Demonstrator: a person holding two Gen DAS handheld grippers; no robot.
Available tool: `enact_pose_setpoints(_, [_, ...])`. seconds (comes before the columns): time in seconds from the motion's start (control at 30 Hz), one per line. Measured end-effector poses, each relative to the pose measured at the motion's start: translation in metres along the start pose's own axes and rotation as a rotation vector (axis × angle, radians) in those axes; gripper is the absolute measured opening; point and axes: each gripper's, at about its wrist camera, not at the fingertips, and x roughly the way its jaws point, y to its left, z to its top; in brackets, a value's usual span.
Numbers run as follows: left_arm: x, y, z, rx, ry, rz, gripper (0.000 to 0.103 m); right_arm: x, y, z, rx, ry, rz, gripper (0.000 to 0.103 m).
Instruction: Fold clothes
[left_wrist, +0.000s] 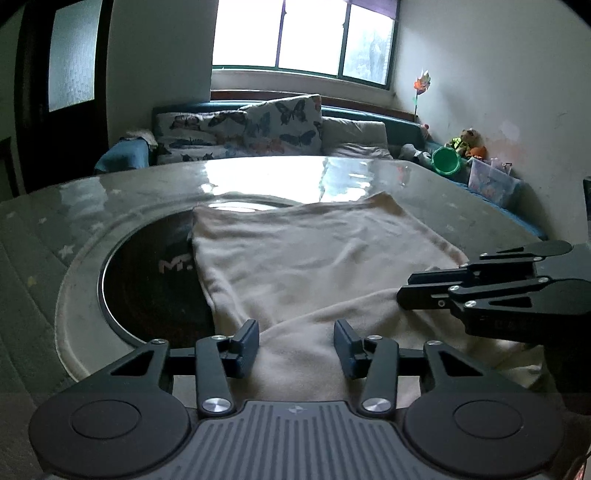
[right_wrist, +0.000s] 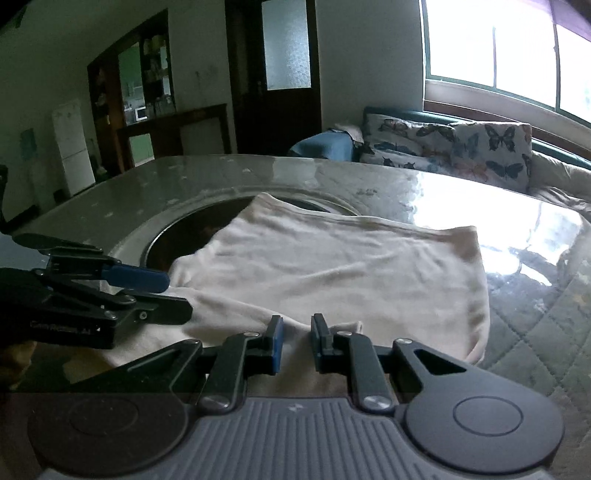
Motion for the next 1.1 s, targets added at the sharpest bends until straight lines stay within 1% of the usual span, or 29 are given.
enact_pose_setpoints(0.17, [-0.003, 0.000, -0.002, 0.008, -0.005, 0.002, 0.049, -0.010, -0.002, -0.002, -0.006, -0.004, 0.001, 0.017])
enact_pose_setpoints(0.23, [-0.010, -0.002, -0.001, 0.024, -0.019, 0.005, 0.049, -0.019, -0.001, -0.004, -0.023, -0.009, 0.007, 0.023])
enact_pose_setpoints(0.33, [-0.022, -0.008, -0.003, 0.066, -0.045, 0.007, 0.049, -0.033, 0.003, -0.011, -0.063, -0.006, 0.017, 0.029])
enact_pose_setpoints(0.43, [-0.025, -0.012, -0.009, 0.095, -0.037, -0.005, 0.050, -0.037, 0.006, -0.021, -0.082, 0.004, 0.020, 0.030])
enact_pose_setpoints(0.53, [-0.020, -0.015, -0.017, 0.120, -0.020, 0.016, 0.051, -0.037, 0.006, -0.030, -0.094, 0.008, 0.017, 0.030])
enact_pose_setpoints(0.67, [-0.024, -0.016, -0.017, 0.109, -0.025, 0.015, 0.054, -0.045, 0.007, -0.028, -0.080, -0.006, 0.023, 0.031])
enact_pose_setpoints(0.73, [-0.029, -0.016, -0.016, 0.111, -0.039, 0.017, 0.056, -0.049, 0.007, -0.027, -0.080, -0.018, 0.029, 0.033])
enact_pose_setpoints(0.9, [-0.025, -0.013, -0.022, 0.107, -0.012, 0.030, 0.057, -0.046, 0.004, -0.035, -0.071, 0.007, 0.019, 0.034])
enact_pose_setpoints(1.0, [-0.033, -0.014, -0.021, 0.115, -0.030, 0.029, 0.057, -0.053, 0.004, -0.034, -0.066, -0.005, 0.023, 0.035])
enact_pose_setpoints(1.1, [-0.046, -0.016, -0.021, 0.155, -0.047, 0.022, 0.057, -0.062, 0.003, -0.033, -0.071, -0.013, 0.032, 0.038])
